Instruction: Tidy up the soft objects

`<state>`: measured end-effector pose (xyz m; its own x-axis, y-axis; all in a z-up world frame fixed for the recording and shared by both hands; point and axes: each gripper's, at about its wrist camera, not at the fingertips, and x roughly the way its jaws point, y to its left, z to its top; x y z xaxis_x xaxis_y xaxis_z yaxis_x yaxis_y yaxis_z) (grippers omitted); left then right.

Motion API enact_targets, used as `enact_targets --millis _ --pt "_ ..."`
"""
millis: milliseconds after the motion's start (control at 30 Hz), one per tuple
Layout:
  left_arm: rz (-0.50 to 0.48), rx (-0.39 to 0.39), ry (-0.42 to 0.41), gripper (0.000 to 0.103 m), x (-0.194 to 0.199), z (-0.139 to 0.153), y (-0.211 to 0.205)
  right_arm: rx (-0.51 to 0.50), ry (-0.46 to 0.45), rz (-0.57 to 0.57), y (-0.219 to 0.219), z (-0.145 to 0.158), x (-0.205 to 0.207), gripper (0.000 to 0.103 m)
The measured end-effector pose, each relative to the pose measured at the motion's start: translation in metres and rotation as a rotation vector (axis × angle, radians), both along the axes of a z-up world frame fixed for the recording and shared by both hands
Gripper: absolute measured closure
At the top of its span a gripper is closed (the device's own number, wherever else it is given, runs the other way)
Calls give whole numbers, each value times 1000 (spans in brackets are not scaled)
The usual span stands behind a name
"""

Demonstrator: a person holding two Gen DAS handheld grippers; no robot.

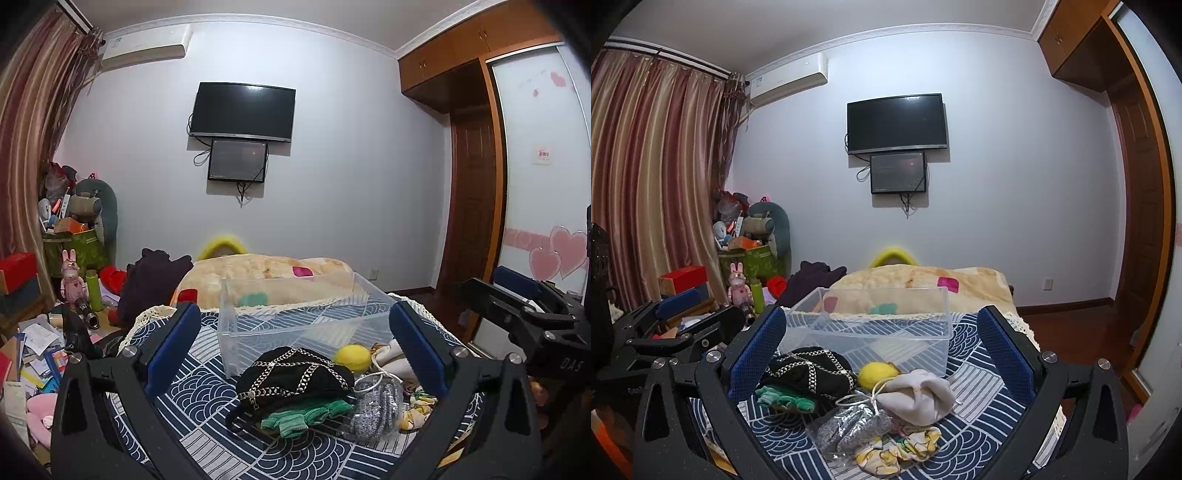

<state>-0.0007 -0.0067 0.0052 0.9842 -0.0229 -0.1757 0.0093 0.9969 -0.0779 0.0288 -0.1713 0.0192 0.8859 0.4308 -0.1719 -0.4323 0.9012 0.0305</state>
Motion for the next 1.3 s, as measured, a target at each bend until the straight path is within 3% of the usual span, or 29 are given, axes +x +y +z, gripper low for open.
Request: enact_targets --millis 1300 --pt "-5 -12 2 0 -2 -1 1 6 1 25 5 -4 -1 0"
